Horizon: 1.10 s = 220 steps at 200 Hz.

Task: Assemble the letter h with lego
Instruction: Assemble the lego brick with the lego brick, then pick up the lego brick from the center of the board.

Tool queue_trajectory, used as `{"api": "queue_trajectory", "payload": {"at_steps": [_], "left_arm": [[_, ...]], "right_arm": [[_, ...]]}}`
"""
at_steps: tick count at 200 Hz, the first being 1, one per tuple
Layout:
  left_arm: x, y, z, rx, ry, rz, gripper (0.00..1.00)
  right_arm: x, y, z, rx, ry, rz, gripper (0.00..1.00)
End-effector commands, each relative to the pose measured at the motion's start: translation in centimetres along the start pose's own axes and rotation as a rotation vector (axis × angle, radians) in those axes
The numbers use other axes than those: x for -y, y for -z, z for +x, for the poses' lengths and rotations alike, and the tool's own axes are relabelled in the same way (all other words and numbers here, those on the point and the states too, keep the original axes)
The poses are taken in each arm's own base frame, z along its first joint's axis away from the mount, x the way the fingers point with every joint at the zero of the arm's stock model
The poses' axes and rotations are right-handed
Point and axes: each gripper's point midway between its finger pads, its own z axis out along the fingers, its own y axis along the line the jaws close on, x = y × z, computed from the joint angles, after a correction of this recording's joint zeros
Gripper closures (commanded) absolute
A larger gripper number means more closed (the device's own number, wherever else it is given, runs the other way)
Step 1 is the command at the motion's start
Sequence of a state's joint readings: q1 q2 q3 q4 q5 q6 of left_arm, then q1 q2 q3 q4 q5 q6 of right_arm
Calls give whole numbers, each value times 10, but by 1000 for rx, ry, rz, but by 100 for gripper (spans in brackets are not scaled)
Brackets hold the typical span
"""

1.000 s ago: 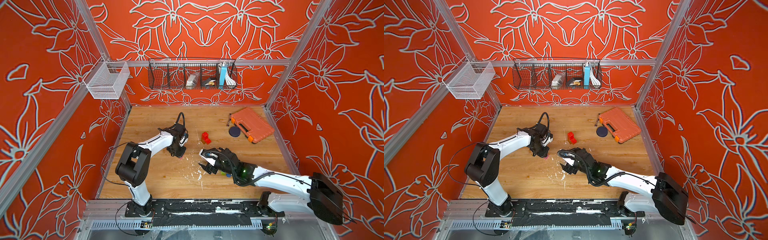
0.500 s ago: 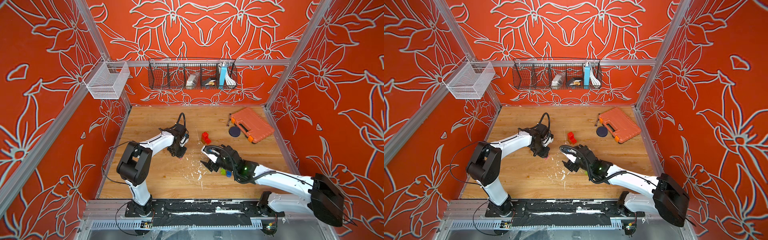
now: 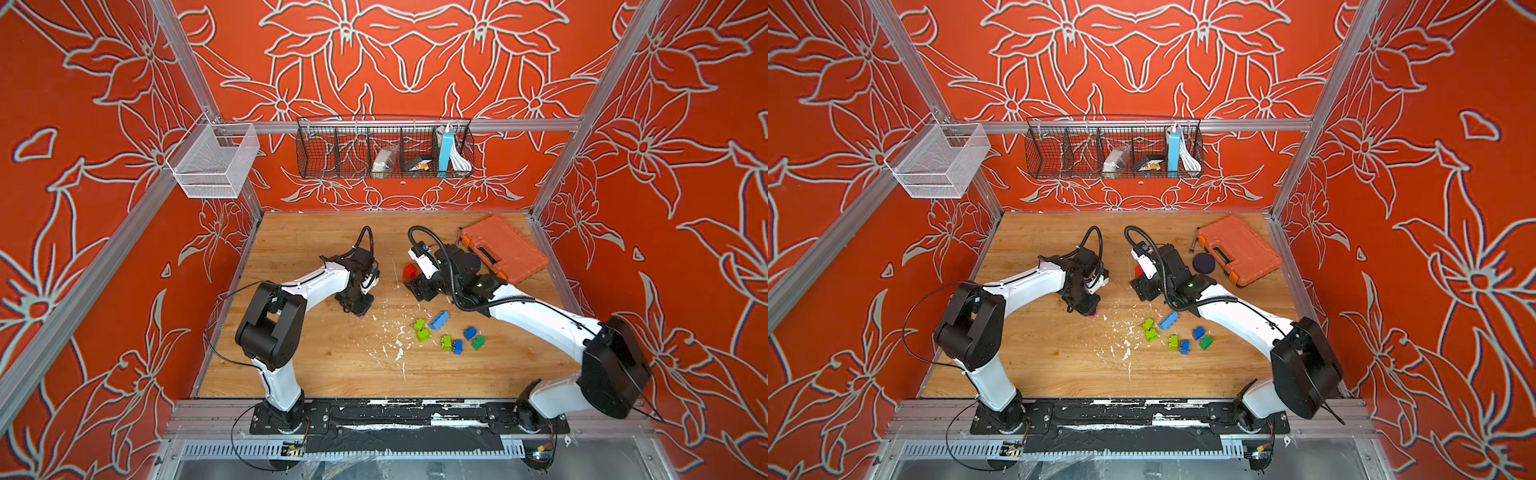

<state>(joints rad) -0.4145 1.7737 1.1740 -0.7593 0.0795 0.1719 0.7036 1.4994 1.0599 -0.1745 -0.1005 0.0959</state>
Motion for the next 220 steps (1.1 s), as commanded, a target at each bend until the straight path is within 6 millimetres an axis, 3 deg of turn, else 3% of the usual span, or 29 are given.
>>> {"api": "queue_trajectory", "payload": {"at_steps": [1, 35, 68, 119, 132, 152, 178, 220], "left_arm": [[9, -32, 21, -85, -38, 40, 67], [18, -9, 6, -1, -31, 104, 49], [17, 14, -7, 74, -16, 124, 42], [15, 57, -7, 178, 43, 236, 29], [7, 71, -4, 223, 75, 257, 27], [-12, 92, 1, 288, 135, 263, 27], [-39, 109, 13, 350, 225, 253, 27], [-69, 120, 30, 404, 393, 316, 27]], "right_arm": [[13, -13, 13, -100, -89, 46, 19], [25, -37, 11, -150, -105, 67, 19], [38, -51, 12, -168, -109, 83, 19], [32, -80, 13, -189, -79, 10, 24], [32, -85, 14, -204, -63, 7, 30], [33, -91, 14, -215, -46, 7, 46], [27, -93, 13, -218, -33, -23, 62], [-1, -83, -4, -185, 12, -85, 67]]}}
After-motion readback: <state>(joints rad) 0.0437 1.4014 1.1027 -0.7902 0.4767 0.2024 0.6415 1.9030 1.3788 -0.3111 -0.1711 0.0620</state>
